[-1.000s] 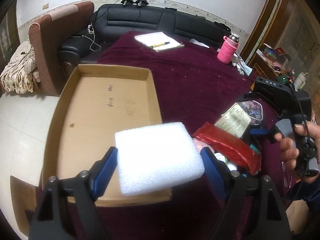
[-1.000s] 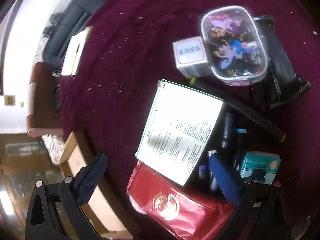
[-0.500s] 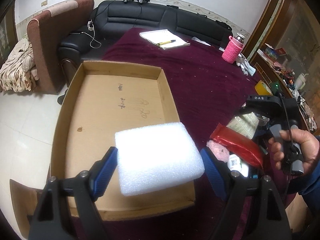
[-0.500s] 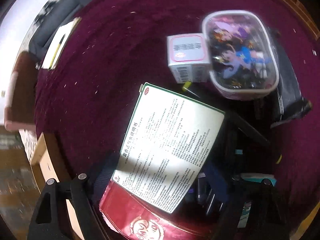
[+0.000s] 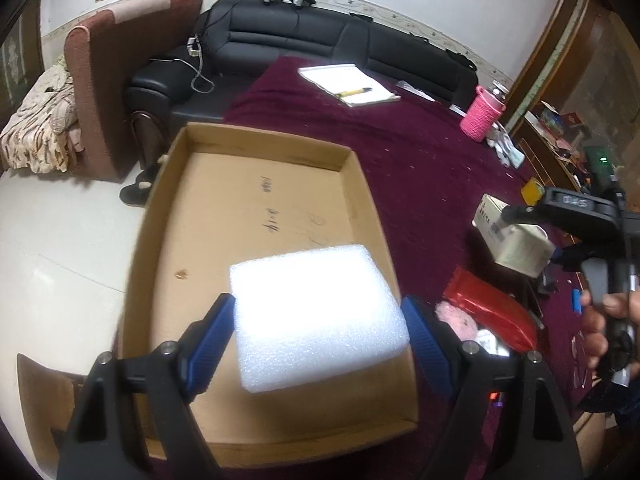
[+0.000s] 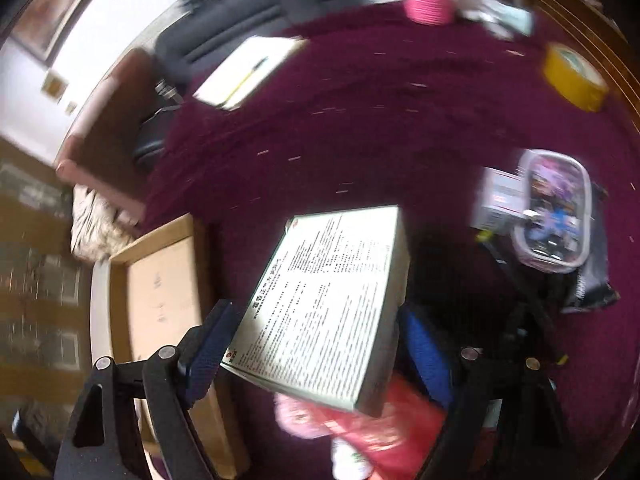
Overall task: Organize objects
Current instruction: 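Carry the foam block over the tray with the left tool while the right tool grasps the white-green medicine box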
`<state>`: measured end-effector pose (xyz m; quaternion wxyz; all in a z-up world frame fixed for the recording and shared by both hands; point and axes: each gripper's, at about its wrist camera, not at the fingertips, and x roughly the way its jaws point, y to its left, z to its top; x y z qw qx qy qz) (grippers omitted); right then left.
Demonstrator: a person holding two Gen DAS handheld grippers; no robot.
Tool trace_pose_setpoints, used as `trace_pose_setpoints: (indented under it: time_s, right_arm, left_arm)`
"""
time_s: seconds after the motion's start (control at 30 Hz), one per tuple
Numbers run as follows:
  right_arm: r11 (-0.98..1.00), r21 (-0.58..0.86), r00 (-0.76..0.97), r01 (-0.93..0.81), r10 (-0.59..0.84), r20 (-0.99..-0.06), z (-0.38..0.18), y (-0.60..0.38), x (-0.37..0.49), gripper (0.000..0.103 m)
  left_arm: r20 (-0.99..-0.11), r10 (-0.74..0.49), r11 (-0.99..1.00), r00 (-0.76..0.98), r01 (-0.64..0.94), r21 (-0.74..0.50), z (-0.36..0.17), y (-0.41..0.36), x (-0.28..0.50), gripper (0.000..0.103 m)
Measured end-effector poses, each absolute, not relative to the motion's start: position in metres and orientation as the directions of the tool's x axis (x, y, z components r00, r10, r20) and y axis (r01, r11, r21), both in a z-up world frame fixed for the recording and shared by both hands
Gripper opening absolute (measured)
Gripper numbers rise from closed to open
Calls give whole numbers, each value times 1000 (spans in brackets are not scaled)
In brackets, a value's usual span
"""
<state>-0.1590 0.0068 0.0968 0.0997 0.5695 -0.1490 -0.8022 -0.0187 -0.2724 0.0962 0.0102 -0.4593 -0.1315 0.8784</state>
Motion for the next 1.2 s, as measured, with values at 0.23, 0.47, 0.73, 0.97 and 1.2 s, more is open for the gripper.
trace_pose_setpoints:
  time_s: [0.23, 0.47, 0.73, 0.97, 1.2]
  right_arm:
    - [-911, 391, -257, 130, -412, -874, 102, -60, -161, 65]
    - [-927, 350, -204, 138, -372, -905, 90, -66, -167, 65]
    - [-931, 361, -97, 62, -366, -926, 76, -37, -156, 88]
    - [-903, 429, -56, 1, -428, -902, 50, -36, -141, 91]
    - [-838, 546, -49, -7, -545, -837, 24, -41, -150, 58]
  left_arm:
    - [-812, 95, -968, -576, 137, -210, 94, -294, -32, 83]
    - [-821, 87, -969, -565, 145, -202, 87, -302, -38, 83]
    - [-821, 109, -969, -561, 124, -213, 85, -295, -34, 83]
    - [-819, 128, -966, -560, 117, -231, 84, -292, -38, 83]
    - [-820, 132, -966, -557, 112, -232, 82, -291, -39, 83]
